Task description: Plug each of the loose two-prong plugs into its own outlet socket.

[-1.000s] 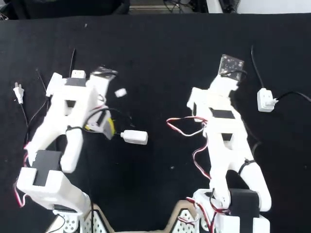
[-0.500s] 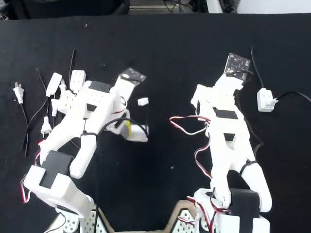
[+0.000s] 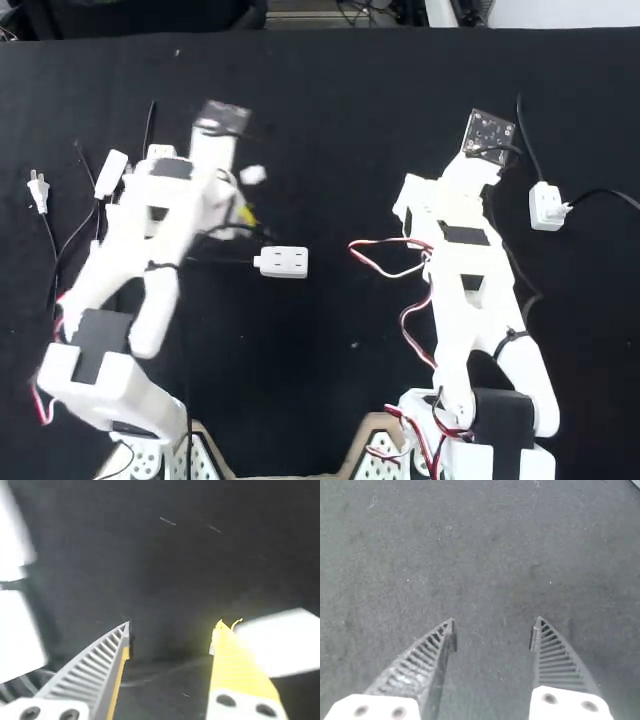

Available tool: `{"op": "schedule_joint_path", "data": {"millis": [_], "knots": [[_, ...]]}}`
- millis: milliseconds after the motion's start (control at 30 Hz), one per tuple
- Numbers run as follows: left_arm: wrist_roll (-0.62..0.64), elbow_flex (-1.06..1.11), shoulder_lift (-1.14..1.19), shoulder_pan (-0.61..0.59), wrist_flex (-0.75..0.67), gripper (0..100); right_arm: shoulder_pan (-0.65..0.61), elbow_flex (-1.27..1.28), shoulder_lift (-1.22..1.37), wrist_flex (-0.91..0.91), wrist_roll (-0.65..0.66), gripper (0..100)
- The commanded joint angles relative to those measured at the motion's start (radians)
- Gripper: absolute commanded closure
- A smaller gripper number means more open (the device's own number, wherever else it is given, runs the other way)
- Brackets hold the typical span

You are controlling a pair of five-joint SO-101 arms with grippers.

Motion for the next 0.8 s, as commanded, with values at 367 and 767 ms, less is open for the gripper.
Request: {"op": "schedule_joint_path", "data": {"millis": [367, 767], "knots": [[0.086, 0.197, -0.044, 0.108, -0.089, 73, 0.015, -0.025, -0.042, -0.026, -0.009, 76.9], [0.117, -0.13, -0.046, -0.047, 0.226, 73, 0.015, -0.025, -0.042, -0.026, -0.009, 76.9]]}}
